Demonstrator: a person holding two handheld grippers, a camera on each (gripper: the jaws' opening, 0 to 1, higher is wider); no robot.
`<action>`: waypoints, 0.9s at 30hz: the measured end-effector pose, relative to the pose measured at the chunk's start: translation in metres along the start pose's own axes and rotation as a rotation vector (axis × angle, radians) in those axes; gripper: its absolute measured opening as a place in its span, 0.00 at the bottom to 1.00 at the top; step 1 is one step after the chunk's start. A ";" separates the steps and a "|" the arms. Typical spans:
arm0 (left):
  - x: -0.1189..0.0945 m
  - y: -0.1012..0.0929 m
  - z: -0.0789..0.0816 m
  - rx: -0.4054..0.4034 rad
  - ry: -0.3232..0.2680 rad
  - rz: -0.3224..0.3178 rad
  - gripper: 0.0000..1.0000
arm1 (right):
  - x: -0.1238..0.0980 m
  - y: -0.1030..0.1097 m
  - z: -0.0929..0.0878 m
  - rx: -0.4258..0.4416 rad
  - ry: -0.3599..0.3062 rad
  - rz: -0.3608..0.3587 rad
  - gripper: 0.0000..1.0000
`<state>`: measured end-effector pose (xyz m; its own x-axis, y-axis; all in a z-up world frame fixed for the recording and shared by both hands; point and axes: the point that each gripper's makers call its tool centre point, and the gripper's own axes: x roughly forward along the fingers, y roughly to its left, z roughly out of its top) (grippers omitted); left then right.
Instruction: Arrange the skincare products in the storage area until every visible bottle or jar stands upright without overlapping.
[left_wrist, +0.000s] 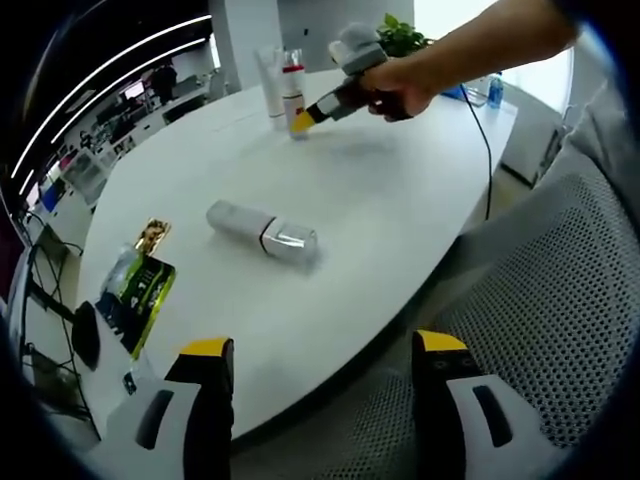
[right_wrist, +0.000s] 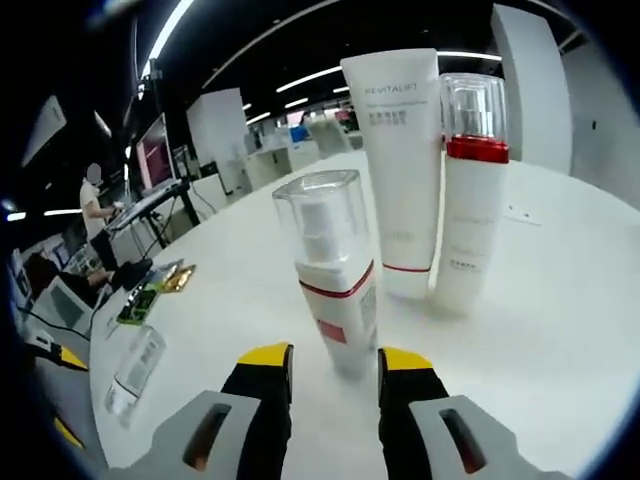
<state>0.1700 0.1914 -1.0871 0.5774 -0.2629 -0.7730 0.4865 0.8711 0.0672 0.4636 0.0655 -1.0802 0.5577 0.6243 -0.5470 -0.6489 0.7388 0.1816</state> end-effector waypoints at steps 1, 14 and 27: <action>0.000 0.000 -0.001 0.000 0.003 -0.003 0.68 | 0.001 -0.002 0.002 0.006 -0.001 -0.007 0.26; 0.000 0.000 -0.002 -0.002 0.012 -0.001 0.67 | 0.011 -0.008 0.017 -0.030 -0.024 -0.103 0.17; 0.001 0.001 -0.005 0.002 0.022 -0.001 0.66 | 0.016 -0.010 0.026 -0.082 -0.037 -0.140 0.13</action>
<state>0.1679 0.1938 -1.0906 0.5624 -0.2543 -0.7868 0.4885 0.8699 0.0679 0.4927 0.0747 -1.0701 0.6630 0.5269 -0.5318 -0.6029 0.7969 0.0379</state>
